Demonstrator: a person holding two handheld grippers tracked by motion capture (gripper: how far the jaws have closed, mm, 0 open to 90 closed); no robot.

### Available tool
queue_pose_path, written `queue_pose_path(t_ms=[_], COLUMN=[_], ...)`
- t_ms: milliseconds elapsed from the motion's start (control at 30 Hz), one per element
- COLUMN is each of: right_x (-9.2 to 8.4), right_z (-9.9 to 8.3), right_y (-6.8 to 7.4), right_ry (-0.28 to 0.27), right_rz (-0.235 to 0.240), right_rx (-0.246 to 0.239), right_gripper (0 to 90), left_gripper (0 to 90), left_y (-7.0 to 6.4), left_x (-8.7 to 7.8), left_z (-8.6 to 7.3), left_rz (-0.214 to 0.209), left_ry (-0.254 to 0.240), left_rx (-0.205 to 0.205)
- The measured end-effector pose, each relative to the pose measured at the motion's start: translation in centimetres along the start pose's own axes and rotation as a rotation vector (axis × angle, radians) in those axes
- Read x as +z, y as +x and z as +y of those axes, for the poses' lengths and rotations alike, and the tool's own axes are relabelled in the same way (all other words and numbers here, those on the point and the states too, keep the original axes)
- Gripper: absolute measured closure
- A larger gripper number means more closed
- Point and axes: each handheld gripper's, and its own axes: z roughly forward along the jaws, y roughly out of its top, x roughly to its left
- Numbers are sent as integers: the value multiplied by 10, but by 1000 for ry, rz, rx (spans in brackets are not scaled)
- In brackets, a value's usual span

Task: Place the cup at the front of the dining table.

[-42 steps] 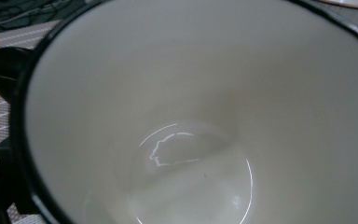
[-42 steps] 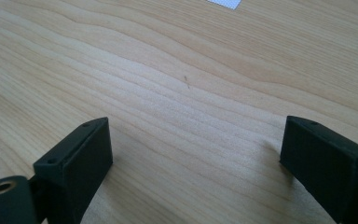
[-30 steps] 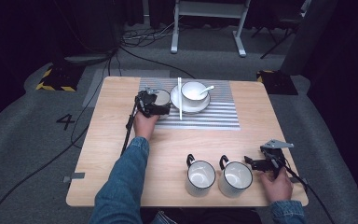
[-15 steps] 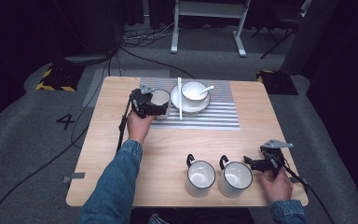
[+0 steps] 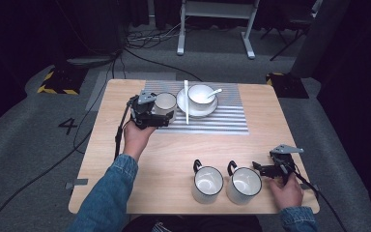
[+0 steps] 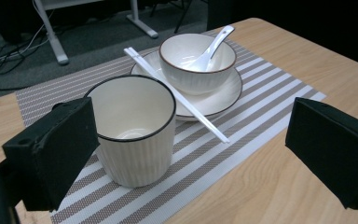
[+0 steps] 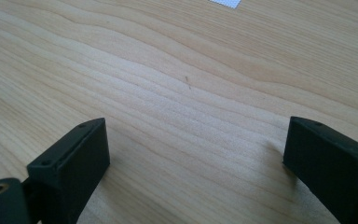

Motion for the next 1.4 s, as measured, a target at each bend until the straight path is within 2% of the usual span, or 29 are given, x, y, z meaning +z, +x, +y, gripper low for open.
queue_pose_path(t_ms=[67, 267, 433, 500, 533, 633, 700, 800, 833, 967, 1000, 1133, 1233, 1400], right_x=[0, 0, 0, 0, 0, 0, 0, 0, 0, 0, 0, 0, 0, 0], right_z=[0, 0, 0, 0, 0, 0, 0, 0, 0, 0, 0, 0, 0, 0], right_y=[0, 0, 0, 0, 0, 0, 0, 0, 0, 0, 0, 0, 0, 0], right_ry=[1, 0, 0, 0, 1, -1, 0, 0, 1, 1, 0, 1, -1, -1], right_rz=[0, 0, -1, -1, 1, -1, 0, 1, 1, 0, 1, 0, -1, -1], right_rx=[0, 0, 0, 0, 0, 1, 1, 0, 0, 0, 0, 0, 0, 1], right_gripper=[69, 69, 69, 69, 69, 69, 69, 69, 69, 69, 69, 69, 69, 69], left_gripper=[24, 24, 24, 26, 26, 27, 27, 28, 29, 33, 34, 37, 39, 40], left_y=[-4, -14, -25, -30, -33, -39, -43, -45, -47, -48, -48, -51, -55, -55], left_x=[-8, -25, -42, -48, -50, -57, -61, -67, -74, -83, -86, -94, -98, -102], left_z=[-2, -8, -19, -25, -27, -35, -40, -46, -52, -63, -65, -75, -82, -95], left_rz=[-20, -14, -63, -77, -67, -67, -65, -67, -75, -85, -77, -93, -87, -95], left_ry=[3, 37, 58, 63, 58, 83, 84, 80, 62, 60, 60, 80, 86, 87], left_rx=[-12, -2, 0, 15, 17, 50, 51, 48, 31, 14, 17, 62, 76, 69])
